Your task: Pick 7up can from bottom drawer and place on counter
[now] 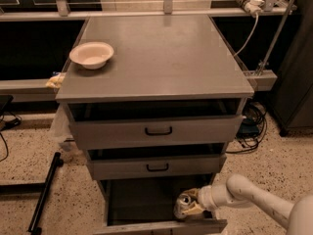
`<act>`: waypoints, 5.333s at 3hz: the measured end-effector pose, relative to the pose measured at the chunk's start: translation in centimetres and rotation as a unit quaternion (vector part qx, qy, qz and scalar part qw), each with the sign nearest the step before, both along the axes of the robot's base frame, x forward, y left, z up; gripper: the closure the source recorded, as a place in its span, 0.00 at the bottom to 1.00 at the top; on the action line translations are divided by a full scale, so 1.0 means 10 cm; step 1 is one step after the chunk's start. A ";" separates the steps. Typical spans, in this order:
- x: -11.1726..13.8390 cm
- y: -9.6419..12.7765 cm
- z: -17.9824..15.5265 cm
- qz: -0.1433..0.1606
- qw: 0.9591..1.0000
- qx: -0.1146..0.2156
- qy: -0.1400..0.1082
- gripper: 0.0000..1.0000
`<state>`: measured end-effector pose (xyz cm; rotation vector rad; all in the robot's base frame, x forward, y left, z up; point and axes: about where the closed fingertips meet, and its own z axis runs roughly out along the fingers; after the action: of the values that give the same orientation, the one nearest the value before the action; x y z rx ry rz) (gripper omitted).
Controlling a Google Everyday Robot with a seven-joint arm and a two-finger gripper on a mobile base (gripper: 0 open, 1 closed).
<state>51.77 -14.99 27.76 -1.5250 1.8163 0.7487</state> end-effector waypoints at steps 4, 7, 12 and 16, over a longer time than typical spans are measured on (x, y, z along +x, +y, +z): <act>0.32 0.06 1.67 0.020 0.999 -0.013 -0.046 1.00; 0.49 0.14 3.63 0.033 0.995 -0.060 -0.073 1.00; 0.63 0.46 6.25 0.046 0.985 -0.126 -0.106 1.00; 1.27 0.53 6.36 0.022 0.987 -0.121 -0.106 1.00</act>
Offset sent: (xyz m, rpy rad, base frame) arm 0.0062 -0.0002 0.0666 -0.0099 -0.0370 0.0203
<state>64.48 -9.73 91.38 -1.7334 1.7648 0.3774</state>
